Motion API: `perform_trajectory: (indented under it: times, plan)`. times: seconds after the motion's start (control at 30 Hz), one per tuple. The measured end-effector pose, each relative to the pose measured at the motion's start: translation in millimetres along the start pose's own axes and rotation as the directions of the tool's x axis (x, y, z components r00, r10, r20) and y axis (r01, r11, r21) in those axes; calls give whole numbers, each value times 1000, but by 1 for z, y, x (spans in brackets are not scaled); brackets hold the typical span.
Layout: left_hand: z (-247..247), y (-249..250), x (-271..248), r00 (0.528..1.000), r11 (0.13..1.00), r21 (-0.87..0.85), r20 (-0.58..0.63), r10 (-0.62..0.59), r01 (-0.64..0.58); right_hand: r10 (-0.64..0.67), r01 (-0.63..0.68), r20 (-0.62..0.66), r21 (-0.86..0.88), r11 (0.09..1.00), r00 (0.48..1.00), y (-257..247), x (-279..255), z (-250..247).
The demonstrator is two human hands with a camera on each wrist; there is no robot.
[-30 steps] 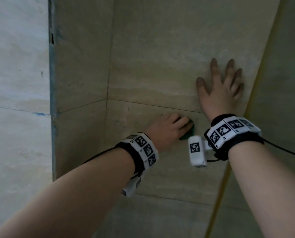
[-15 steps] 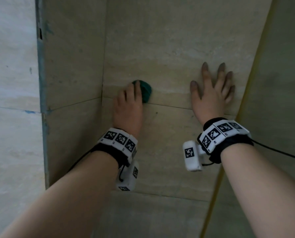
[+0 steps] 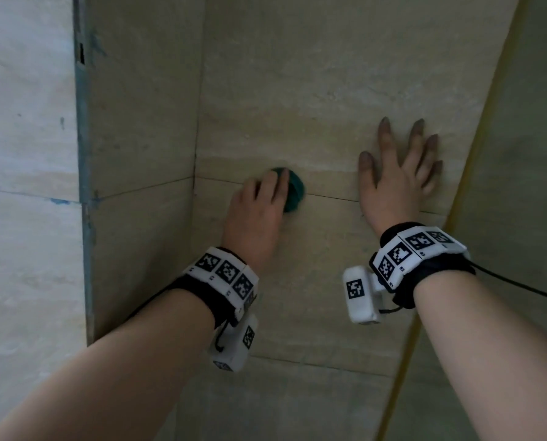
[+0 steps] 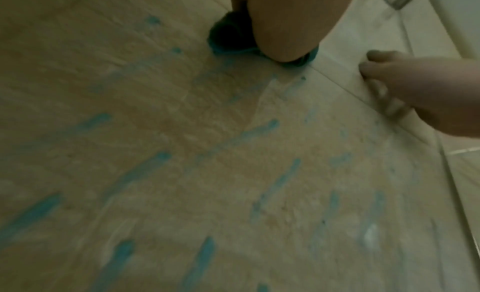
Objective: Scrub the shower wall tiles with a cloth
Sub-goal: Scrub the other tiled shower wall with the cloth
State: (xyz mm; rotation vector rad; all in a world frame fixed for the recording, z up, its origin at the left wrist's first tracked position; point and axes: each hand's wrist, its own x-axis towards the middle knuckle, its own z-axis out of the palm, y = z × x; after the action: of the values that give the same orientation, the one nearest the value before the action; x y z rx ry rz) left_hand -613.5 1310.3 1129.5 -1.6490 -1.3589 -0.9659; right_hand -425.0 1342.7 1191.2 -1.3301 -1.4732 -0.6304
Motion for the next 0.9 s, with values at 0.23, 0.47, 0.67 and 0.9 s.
perform_trajectory:
  times: [0.23,0.47,0.67,0.9]
  plan:
    - [37,13,-45,878,882,0,-96,468,-470,-12,12,7,1,1000,1000,0,-2,1]
    - [22,6,-20,945,949,71,-94,314,-308,-19,19,2,-10,1000,1000,1,-5,1]
    - [-6,10,21,997,999,21,-68,-30,32,-7,7,-13,-8,1000,1000,0,-7,4]
    - [39,24,-26,867,876,69,-126,482,-477,-19,19,-21,-3,1000,1000,-2,-8,4]
